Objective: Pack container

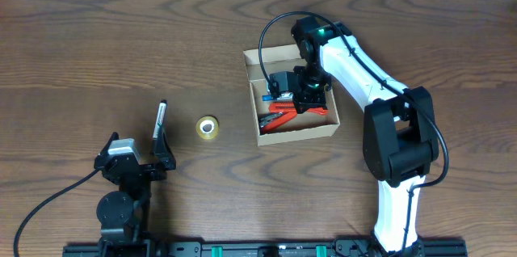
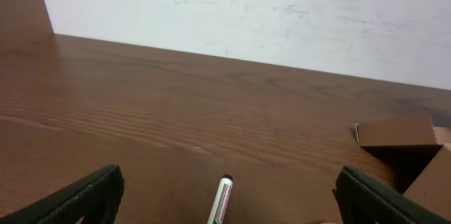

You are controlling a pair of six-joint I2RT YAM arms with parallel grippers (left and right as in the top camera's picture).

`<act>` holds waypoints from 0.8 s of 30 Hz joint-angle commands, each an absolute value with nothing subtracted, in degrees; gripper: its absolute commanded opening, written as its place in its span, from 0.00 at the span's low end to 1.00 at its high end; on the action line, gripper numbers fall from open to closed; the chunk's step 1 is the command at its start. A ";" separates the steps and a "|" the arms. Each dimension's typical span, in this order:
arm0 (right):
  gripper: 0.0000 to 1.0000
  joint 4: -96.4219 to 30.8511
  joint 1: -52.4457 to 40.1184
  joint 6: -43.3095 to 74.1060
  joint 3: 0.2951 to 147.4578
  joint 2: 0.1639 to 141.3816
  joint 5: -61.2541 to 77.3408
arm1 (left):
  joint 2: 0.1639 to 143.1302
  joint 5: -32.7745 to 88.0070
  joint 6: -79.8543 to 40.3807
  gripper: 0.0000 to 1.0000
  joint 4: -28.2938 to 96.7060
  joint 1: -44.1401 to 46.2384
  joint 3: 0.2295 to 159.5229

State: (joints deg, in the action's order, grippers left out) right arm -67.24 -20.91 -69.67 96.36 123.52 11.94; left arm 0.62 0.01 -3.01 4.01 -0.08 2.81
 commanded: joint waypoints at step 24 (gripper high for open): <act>0.99 -70.67 -20.16 -49.25 107.61 105.06 11.77 | 7.53 -3.38 -22.15 0.96 32.49 0.03 26.74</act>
